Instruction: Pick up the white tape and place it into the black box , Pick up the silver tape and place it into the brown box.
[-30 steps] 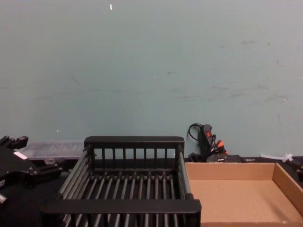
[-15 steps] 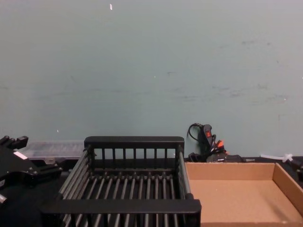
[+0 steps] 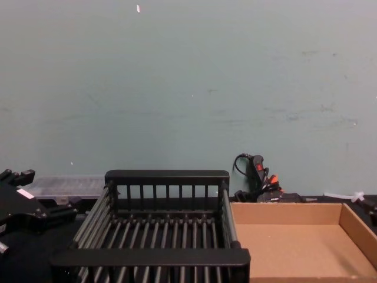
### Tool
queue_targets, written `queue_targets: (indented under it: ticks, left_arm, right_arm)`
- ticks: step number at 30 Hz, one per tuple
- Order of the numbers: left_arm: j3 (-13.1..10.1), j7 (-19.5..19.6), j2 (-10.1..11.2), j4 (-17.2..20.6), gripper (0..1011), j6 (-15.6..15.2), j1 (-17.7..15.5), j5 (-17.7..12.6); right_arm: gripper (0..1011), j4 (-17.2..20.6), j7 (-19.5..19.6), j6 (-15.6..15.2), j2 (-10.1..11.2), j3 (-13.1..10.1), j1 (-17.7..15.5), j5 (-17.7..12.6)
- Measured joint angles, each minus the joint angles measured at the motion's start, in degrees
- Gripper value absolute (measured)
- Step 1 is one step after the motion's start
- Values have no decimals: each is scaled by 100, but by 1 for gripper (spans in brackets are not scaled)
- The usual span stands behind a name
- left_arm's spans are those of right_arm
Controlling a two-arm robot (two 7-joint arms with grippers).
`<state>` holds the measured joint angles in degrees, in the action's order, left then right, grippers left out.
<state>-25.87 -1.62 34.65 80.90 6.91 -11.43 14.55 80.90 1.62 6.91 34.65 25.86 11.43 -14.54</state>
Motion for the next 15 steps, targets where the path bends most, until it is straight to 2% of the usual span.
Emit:
queue_targets:
  ticks: [15]
  left_arm:
    - [0,0,0,0,1001,0,0,0]
  right_arm:
    - [1002,0,0,0,0,0,0,0]
